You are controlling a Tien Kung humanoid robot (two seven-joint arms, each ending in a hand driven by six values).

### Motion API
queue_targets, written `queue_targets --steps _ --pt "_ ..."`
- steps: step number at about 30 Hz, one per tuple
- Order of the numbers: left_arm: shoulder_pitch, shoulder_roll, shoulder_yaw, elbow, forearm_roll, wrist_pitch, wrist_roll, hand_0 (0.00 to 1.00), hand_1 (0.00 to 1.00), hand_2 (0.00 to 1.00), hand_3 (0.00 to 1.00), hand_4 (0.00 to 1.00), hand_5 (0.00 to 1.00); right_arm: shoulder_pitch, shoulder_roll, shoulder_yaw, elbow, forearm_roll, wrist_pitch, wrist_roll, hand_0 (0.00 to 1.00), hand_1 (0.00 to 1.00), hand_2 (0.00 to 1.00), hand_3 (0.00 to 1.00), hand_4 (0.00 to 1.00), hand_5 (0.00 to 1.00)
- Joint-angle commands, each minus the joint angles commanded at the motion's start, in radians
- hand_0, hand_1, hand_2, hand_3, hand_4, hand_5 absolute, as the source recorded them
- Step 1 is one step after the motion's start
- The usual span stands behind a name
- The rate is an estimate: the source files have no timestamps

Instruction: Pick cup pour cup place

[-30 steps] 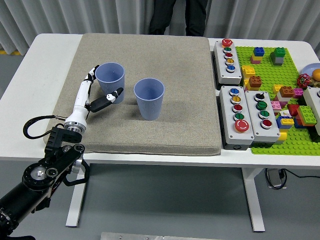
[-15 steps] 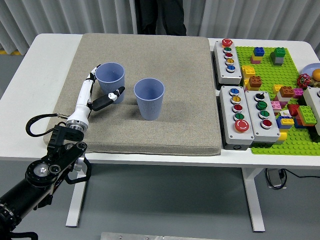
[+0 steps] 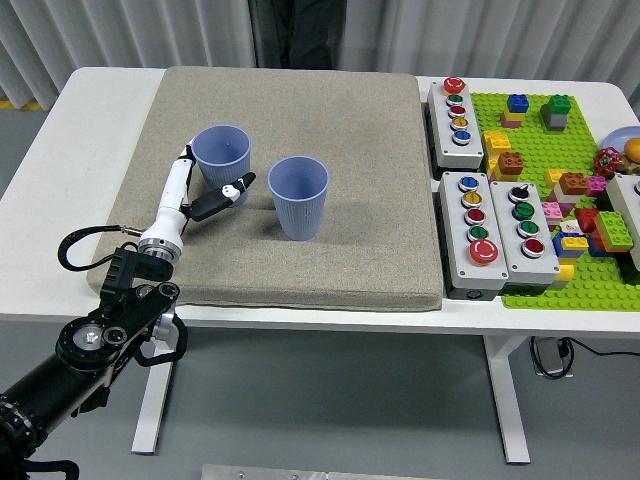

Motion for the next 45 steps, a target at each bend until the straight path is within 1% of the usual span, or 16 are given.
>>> queue_targets --steps 12,20,21,26,27,29,32,33,38,39,44,45 --pt "-0.026 0.003 0.022 0.032 -0.018 0.004 0.001 0.957 0.955 0.998 0.998 0.931 0.406 0.001 -0.001 -0.002 0.000 0.002 0.000 -0.001 0.668 0.609 0.555 0.547 0.002 0.170" --pt "-0.032 0.000 0.028 0.040 -0.022 0.018 -0.004 0.951 0.954 0.998 0.998 0.930 0.405 -0.002 -0.001 0.001 0.000 -0.006 0.002 -0.003 0.668 0.609 0.554 0.546 0.002 0.172" --pt "-0.032 0.000 0.028 0.039 -0.021 0.019 -0.004 0.853 0.876 0.998 0.943 0.922 0.387 -0.002 -0.001 0.001 0.000 -0.007 0.003 -0.003 0.668 0.609 0.555 0.547 0.002 0.169" --pt "-0.033 -0.007 0.030 0.034 -0.008 0.041 -0.008 0.853 0.876 0.998 0.943 0.922 0.387 -0.001 -0.001 0.000 0.001 -0.005 0.003 -0.004 0.668 0.609 0.555 0.547 0.002 0.169" --pt "-0.032 -0.011 0.027 0.035 -0.005 0.048 -0.011 0.706 0.756 0.939 0.840 0.898 0.334 -0.002 -0.001 0.000 0.001 -0.005 0.003 -0.004 0.668 0.609 0.555 0.546 0.002 0.170" --pt "-0.031 -0.020 0.022 0.036 -0.004 0.063 -0.017 0.706 0.756 0.939 0.840 0.898 0.334 -0.002 -0.001 0.000 0.001 -0.007 0.003 -0.005 0.668 0.609 0.555 0.546 0.002 0.170" --pt "-0.030 -0.028 0.025 0.037 -0.004 0.068 -0.020 0.706 0.756 0.939 0.840 0.898 0.334 -0.001 -0.001 0.000 0.001 -0.008 0.003 -0.006 0.668 0.609 0.555 0.546 0.002 0.170" --pt "-0.029 -0.031 0.026 0.038 -0.005 0.070 -0.021 0.627 0.699 0.889 0.748 0.856 0.276 -0.001 -0.001 0.000 0.001 -0.007 0.003 -0.005 0.668 0.609 0.555 0.547 0.002 0.169" --pt "-0.026 -0.035 0.027 0.042 -0.017 0.082 -0.024 0.627 0.699 0.889 0.748 0.856 0.276 -0.001 -0.001 -0.001 0.001 -0.006 0.003 -0.006 0.668 0.609 0.555 0.547 0.002 0.169" --pt "-0.025 -0.035 0.027 0.043 -0.023 0.085 -0.025 0.555 0.634 0.824 0.654 0.842 0.267 -0.001 -0.001 0.000 0.001 -0.007 0.003 -0.006 0.668 0.609 0.555 0.547 0.002 0.169" --pt "-0.026 -0.037 0.030 0.044 -0.040 0.102 -0.033 0.555 0.634 0.824 0.654 0.842 0.267 0.001 -0.001 0.001 0.001 -0.007 0.004 -0.006 0.668 0.609 0.555 0.547 0.002 0.169" --pt "-0.026 -0.038 0.030 0.044 -0.043 0.104 -0.036 0.455 0.557 0.690 0.557 0.759 0.160 0.002 -0.001 0.001 0.001 -0.007 0.004 -0.006 0.668 0.609 0.555 0.547 0.002 0.168"
